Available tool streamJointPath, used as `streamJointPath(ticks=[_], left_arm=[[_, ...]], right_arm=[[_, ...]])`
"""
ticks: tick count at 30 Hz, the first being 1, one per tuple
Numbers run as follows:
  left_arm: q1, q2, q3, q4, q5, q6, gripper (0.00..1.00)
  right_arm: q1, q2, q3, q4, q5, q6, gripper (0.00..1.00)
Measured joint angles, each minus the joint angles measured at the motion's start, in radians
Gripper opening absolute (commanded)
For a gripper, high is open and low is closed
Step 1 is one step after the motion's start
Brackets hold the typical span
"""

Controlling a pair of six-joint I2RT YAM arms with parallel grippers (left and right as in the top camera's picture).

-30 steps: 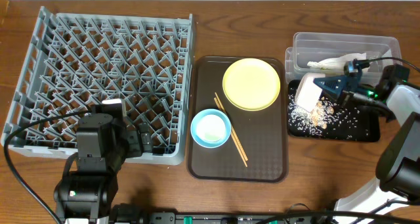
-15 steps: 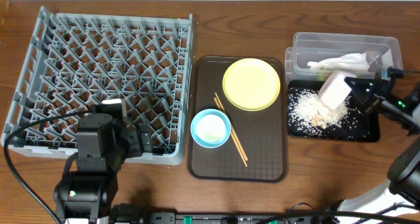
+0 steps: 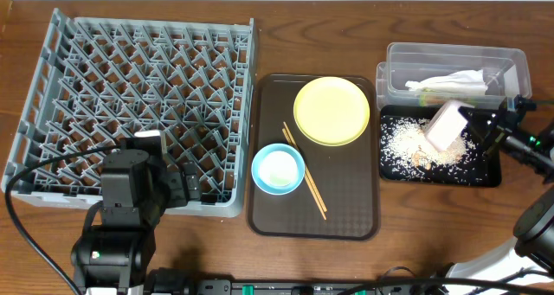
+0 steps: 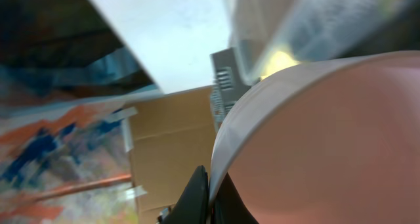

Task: Sort waste into correct bins and load items into the dishwasher
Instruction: 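Lift the white bowl and tip the rice onto the black tray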

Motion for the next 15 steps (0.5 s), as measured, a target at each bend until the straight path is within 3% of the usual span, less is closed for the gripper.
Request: streamJointPath(ticks=[10, 15], left_arm=[[0.000, 0.000, 0.000, 0.000, 0.000, 0.000, 0.96], [0.000, 0.000, 0.000, 0.000, 0.000, 0.000, 0.96]], right_arm=[[0.022, 0.000, 0.001, -0.060, -0.062, -0.187, 0.01], [0.025, 0.000, 0.003, -0.108, 0.029, -0.199, 0.01]])
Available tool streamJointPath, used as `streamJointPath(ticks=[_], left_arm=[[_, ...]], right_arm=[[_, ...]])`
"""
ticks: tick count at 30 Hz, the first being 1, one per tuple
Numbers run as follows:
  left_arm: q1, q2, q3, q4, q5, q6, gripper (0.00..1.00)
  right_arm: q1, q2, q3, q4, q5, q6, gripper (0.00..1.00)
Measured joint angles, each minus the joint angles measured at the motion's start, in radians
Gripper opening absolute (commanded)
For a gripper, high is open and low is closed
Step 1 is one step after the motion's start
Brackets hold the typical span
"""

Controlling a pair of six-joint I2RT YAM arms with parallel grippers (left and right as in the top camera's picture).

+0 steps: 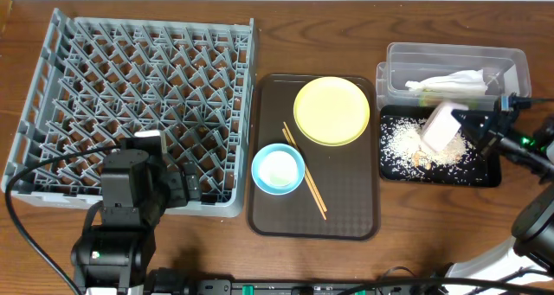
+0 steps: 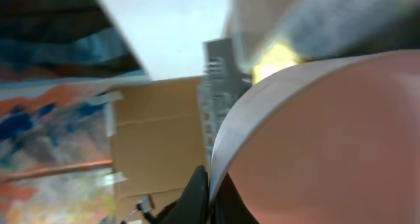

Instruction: Sort waste into correct bins and load items into the dishwasher

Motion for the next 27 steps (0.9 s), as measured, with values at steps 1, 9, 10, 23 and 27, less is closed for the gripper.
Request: streamJointPath(ticks=[1, 9, 10, 23, 27], left_arm=[[0.000, 0.000, 0.000, 0.000, 0.000, 0.000, 0.96], [0.000, 0.000, 0.000, 0.000, 0.000, 0.000, 0.96], [0.000, 0.000, 0.000, 0.000, 0.000, 0.000, 0.96], [0.000, 0.000, 0.000, 0.000, 0.000, 0.000, 0.96], [0.000, 0.000, 0.000, 0.000, 0.000, 0.000, 0.96]], right_arm=[[0.000, 0.000, 0.000, -0.019, 0.037, 0.000, 0.01], [0.065, -0.038, 0.004, -0.181, 0.194, -0.170, 0.01], [0.078, -0.058, 0.008, -0.186, 0.202, -0.187, 0.01], [0.553, -0.433, 0.102, 0.126, 0.577, -0.201, 0.01], [0.760, -0.406, 0.102, 0.236, 0.807, -0.158, 0.01]])
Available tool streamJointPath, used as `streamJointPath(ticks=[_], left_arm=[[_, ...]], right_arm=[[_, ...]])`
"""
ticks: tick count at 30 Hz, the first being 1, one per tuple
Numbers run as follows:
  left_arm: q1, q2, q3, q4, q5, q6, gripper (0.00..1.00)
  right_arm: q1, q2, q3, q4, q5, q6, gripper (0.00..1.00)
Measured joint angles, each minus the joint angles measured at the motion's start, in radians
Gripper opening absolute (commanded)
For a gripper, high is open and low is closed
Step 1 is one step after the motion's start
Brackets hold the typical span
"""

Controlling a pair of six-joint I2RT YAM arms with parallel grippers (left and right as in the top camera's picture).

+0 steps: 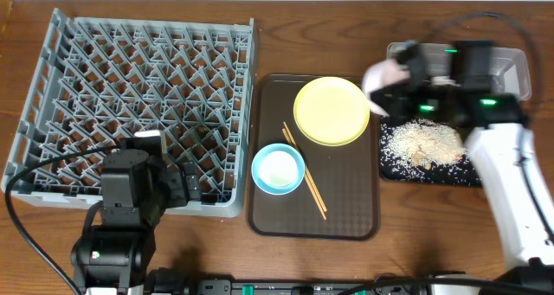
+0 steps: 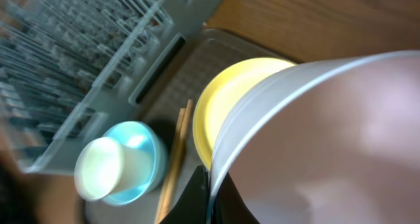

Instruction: Sort waste into correct bins and load items into the dishwasher

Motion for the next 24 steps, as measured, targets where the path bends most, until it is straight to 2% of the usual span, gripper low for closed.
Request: streamJointPath(ticks=[4, 8, 19, 20, 22, 24], left_arm=[[0.000, 0.000, 0.000, 0.000, 0.000, 0.000, 0.96], [0.000, 0.000, 0.000, 0.000, 0.000, 0.000, 0.96], [0.000, 0.000, 0.000, 0.000, 0.000, 0.000, 0.96], [0.000, 0.000, 0.000, 0.000, 0.000, 0.000, 0.96], [0.000, 0.000, 0.000, 0.000, 0.000, 0.000, 0.96], [0.000, 0.000, 0.000, 0.000, 0.000, 0.000, 0.96]], right_arm=[[0.192, 0.055, 0.000, 0.092, 0.209, 0.017, 0.01], [0.306, 0.135, 0.000, 0.138, 0.344, 0.024, 0.01], [0.414, 0.394, 0.000, 0.223, 0.460, 0.085, 0.01], [0.416, 0.400, -0.001, 0.224, 0.464, 0.088, 0.03], [0.416, 0.401, -0.001, 0.227, 0.467, 0.098, 0.22], [0.416, 0.401, -0.001, 0.229, 0.472, 0.106, 0.28]])
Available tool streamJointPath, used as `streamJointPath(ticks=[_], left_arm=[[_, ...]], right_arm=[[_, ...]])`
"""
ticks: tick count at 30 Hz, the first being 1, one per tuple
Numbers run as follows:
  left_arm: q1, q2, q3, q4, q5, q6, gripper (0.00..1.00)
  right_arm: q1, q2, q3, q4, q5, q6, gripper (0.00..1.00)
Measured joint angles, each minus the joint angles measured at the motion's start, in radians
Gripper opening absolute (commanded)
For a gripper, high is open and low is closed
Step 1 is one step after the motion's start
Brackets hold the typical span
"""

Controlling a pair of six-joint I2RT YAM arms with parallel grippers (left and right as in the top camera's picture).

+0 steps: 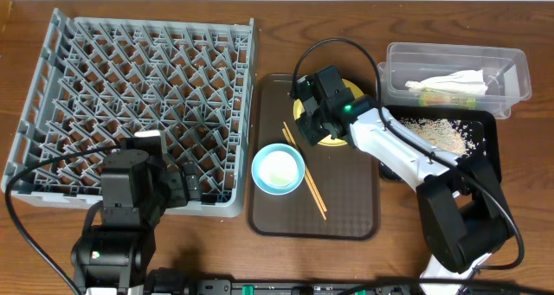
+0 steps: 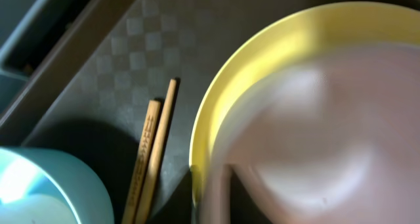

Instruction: Sort waste into correct bins and load items into the dishwasher

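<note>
My right gripper is shut on the rim of a pink bowl, which shows blurred and close over the yellow plate. Seen from overhead, the right gripper reaches in low over the left part of that plate on the brown tray, and the bowl is hidden beneath it. Two wooden chopsticks and a blue bowl with a white cup inside lie on the tray. The grey dish rack fills the left. My left gripper rests at the rack's front edge.
A black tray holding spilled rice sits at the right. Behind it stands a clear bin with a crumpled wrapper. The right arm stretches across from the lower right over the black tray.
My right gripper has moved left and down with the pink bowl, from above the gap between plate and bins to low over the yellow plate's left part. The left arm is unchanged.
The right gripper first held the pink bowl tilted over the black tray of rice, and stayed there a moment later. Then it held the bowl up near the plate's right edge. Now the bowl is low over the yellow plate.
</note>
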Motion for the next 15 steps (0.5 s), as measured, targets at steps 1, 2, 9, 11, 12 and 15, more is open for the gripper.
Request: streamJointPath(ticks=[1, 2, 9, 11, 12, 15], left_arm=[[0.000, 0.000, 0.000, 0.000, 0.000, 0.000, 0.96], [0.000, 0.000, 0.000, 0.000, 0.000, 0.000, 0.96], [0.000, 0.000, 0.000, -0.001, 0.000, 0.000, 0.96], [0.000, 0.000, 0.000, 0.000, 0.000, 0.000, 0.96], [0.000, 0.000, 0.000, 0.000, 0.000, 0.000, 0.96], [0.000, 0.000, 0.000, 0.000, 0.000, 0.000, 0.96]], right_arm=[[0.000, 0.000, 0.000, -0.003, -0.001, 0.002, 0.29], [0.000, 0.000, 0.000, -0.006, 0.000, 0.002, 0.31], [0.000, -0.051, 0.000, -0.074, 0.000, 0.005, 0.45], [0.000, -0.100, 0.000, -0.093, -0.003, 0.011, 0.48], [0.000, -0.132, 0.001, -0.098, -0.008, 0.012, 0.47], [0.004, -0.236, 0.016, -0.130, -0.049, 0.019, 0.47]])
